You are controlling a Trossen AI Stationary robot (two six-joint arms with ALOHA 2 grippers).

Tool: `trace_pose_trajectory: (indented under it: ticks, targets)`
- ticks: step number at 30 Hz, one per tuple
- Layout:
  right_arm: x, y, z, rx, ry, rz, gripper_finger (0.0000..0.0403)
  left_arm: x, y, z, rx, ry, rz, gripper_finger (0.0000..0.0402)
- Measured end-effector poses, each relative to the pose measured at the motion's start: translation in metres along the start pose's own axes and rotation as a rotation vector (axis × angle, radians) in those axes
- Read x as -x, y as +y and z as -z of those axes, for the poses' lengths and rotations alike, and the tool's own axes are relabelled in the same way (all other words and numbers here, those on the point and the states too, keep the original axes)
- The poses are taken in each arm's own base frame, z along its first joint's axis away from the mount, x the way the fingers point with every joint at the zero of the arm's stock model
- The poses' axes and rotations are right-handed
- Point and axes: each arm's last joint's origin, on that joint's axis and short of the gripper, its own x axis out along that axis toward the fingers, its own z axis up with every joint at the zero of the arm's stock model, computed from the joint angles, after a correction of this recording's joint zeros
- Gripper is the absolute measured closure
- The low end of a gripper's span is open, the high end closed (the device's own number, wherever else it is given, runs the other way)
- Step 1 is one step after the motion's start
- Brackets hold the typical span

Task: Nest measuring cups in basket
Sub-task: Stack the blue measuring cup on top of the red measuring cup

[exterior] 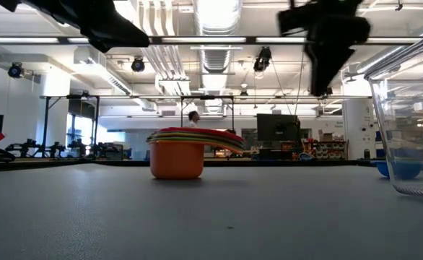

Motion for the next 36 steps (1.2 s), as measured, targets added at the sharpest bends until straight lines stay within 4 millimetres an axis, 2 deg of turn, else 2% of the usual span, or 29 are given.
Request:
trace_pose_trajectory:
  ticks: [7,12,15,23,31,36]
  targets:
    - [0.004,-0.029,0.069,-0.246,-0.02,-0.007,0.0197,-0.006,-0.002,0.003,-0.009,0.018,-0.001,0.0327]
    - [-0.003,-0.039,0.104,-0.222,0.01,-0.07,0.0197,-0.01,-0.004,0.001,-0.008,-0.004,0.001,0.0327]
    - [-0.011,-0.039,0.117,-0.176,0.042,-0.137,0.0197,-0.011,-0.005,0.002,-0.011,0.002,0.0,0.0327]
    - [-0.038,-0.033,0.136,-0.153,0.156,-0.182,0.0197,-0.014,-0.006,0.004,-0.017,0.016,0.0,0.0327]
    - [-0.062,-0.021,0.133,-0.099,0.187,-0.255,0.0195,-0.015,-0.006,0.004,-0.018,0.017,0.0,0.0327]
    - [-0.074,-0.017,0.133,-0.07,0.25,-0.206,0.0162,-0.015,-0.006,0.004,-0.018,0.017,0.0,0.0327]
